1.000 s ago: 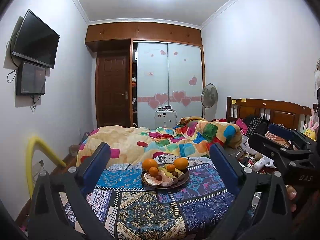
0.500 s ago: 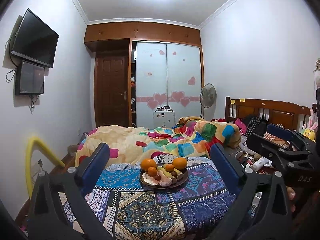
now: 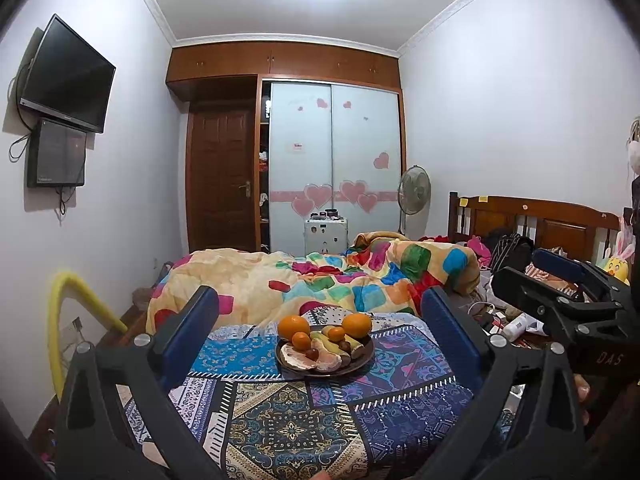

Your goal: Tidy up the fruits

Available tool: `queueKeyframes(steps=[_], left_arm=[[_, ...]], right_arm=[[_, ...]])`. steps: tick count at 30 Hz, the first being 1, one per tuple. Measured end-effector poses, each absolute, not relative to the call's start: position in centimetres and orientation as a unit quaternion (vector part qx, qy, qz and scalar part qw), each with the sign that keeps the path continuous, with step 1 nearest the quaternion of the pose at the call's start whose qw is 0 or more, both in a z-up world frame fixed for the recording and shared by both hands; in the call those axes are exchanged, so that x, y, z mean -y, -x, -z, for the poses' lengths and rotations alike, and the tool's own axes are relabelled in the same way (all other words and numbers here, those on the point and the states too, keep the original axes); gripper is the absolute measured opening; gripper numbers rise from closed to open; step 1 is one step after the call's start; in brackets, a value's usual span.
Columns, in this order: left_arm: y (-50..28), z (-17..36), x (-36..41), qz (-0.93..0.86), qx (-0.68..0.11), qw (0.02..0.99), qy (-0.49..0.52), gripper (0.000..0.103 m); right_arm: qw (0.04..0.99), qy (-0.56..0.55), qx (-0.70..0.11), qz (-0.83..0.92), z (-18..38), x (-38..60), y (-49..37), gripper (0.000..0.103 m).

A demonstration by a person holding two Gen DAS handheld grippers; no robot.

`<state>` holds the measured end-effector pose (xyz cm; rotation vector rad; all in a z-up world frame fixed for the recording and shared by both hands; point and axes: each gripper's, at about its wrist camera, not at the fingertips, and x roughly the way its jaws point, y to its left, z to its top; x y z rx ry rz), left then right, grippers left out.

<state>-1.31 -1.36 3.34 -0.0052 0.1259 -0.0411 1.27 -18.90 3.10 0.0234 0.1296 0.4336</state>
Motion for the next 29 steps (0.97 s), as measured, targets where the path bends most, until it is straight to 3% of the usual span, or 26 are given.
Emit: queueKeyframes(steps=[29], left_arm=[[0.0,-2.1,0.7,0.034,-0.083,0.996,0.019,0.103]], right_arm=[[0.974,-0.008,-0.067,-0.215,-2.6,18.6,-1.8,0.103]])
